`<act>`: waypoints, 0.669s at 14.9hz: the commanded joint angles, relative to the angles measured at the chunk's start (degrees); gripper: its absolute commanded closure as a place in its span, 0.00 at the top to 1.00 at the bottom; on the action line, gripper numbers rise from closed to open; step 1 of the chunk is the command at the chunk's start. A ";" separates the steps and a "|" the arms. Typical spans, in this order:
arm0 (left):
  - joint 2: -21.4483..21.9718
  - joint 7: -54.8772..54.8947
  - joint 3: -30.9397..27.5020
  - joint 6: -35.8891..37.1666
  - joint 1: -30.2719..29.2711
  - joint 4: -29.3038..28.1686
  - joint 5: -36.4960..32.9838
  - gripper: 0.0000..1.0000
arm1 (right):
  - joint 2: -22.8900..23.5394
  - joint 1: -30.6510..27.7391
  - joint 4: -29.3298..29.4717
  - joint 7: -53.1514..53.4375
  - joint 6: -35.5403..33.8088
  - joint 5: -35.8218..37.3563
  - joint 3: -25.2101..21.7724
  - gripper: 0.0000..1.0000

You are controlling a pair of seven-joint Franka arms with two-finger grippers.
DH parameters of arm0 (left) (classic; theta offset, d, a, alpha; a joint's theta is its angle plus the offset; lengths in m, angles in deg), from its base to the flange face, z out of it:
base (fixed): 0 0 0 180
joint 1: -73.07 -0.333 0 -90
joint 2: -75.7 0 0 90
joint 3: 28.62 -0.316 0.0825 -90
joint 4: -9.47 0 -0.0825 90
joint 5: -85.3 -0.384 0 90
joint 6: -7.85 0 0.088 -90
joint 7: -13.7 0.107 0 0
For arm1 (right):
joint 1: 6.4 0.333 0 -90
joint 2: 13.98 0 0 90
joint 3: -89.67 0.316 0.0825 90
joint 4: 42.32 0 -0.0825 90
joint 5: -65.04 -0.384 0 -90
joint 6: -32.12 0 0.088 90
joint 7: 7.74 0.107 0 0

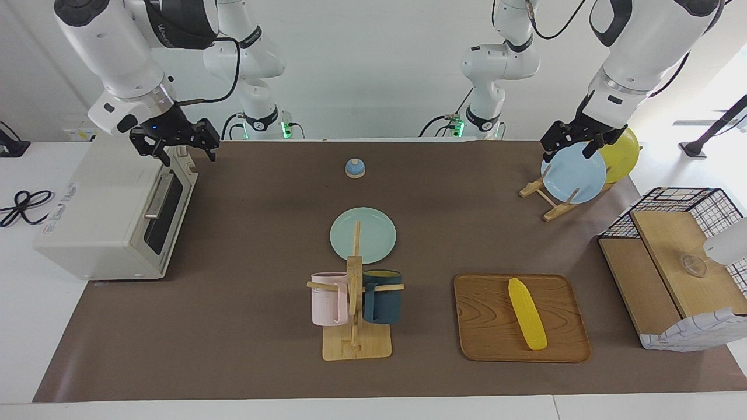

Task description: Put corn in oven

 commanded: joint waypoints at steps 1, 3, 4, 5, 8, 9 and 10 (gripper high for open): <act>1.68 0.00 0.22 -1.27 0.32 -2.26 -0.98 1.00 | -1.22 0.05 -1.13 0.63 -0.61 0.13 -0.13 1.00; 1.68 -0.01 0.22 -1.35 0.59 -2.08 -0.89 1.00 | -1.22 -0.03 -1.13 0.63 -0.61 0.13 -0.13 1.00; 1.68 0.08 0.13 -1.27 0.50 -2.08 -0.81 1.00 | -1.22 -0.04 -1.21 0.63 -0.79 0.13 -0.13 1.00; 1.68 0.17 0.22 -1.35 -0.11 -2.08 -0.46 1.00 | -1.22 -0.04 -1.13 0.63 -0.79 0.13 -0.13 1.00; 1.76 0.34 0.04 -3.01 -0.38 -2.61 -0.28 1.00 | -1.22 0.05 -1.13 0.63 -0.70 0.13 -0.13 1.00; 1.59 0.52 0.13 -6.07 -0.29 -2.78 -0.28 1.00 | -1.22 -0.03 -1.21 0.02 -0.53 0.21 -0.22 1.00; 1.24 0.43 0.13 -7.93 0.14 -3.57 -0.28 1.00 | -1.22 -0.91 -1.39 0.19 0.34 0.21 -0.22 1.00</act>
